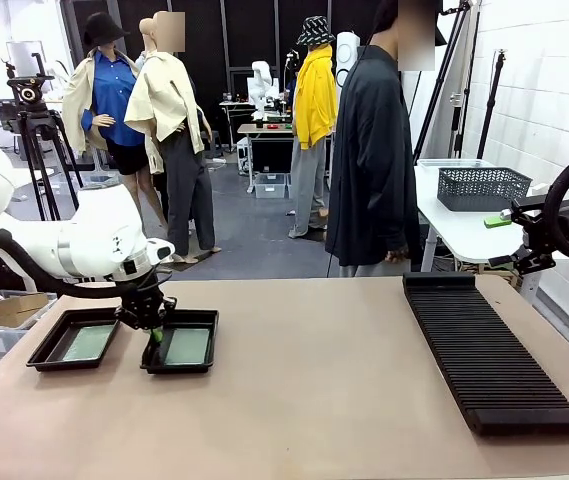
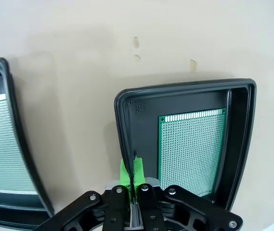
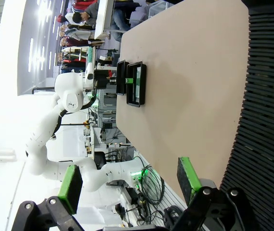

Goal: Inspect and transfer BCBs to ESD trays.
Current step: Pick up the ESD tray and place it on the left side of the table.

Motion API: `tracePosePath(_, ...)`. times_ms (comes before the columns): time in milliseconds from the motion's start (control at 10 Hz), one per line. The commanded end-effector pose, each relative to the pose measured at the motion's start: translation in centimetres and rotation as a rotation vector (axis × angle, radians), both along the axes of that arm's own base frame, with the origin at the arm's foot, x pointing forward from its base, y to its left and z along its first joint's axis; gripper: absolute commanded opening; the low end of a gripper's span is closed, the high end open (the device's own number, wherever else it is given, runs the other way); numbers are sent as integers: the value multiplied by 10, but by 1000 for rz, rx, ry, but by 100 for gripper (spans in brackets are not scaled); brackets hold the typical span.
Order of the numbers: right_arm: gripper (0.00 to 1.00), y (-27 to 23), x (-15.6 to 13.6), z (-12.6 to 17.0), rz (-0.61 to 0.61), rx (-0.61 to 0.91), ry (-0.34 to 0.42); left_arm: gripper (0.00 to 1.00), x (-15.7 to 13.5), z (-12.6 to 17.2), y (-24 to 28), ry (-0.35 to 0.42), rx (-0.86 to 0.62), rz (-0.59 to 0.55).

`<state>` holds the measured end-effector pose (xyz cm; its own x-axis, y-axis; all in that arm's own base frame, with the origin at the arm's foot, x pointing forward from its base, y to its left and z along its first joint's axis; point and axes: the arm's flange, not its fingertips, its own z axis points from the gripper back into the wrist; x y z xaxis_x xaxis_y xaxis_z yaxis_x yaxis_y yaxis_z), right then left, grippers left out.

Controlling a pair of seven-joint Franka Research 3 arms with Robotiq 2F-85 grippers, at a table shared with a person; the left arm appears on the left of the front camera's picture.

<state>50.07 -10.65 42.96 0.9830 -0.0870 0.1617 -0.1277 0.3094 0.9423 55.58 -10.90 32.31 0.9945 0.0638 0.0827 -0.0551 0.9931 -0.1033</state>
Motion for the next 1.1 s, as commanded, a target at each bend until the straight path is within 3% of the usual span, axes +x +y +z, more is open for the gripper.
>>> tracePosePath(0,100,1,0,1,-1,-9,2,0,-2,2,19,4,22,-28)
tracePosePath(600,100,1,0,1,-1,-9,2,4,6,6,33,9,29,-24)
tracePosePath(1000,100,1,0,1,-1,-9,2,84,9,11,31,6,22,-21)
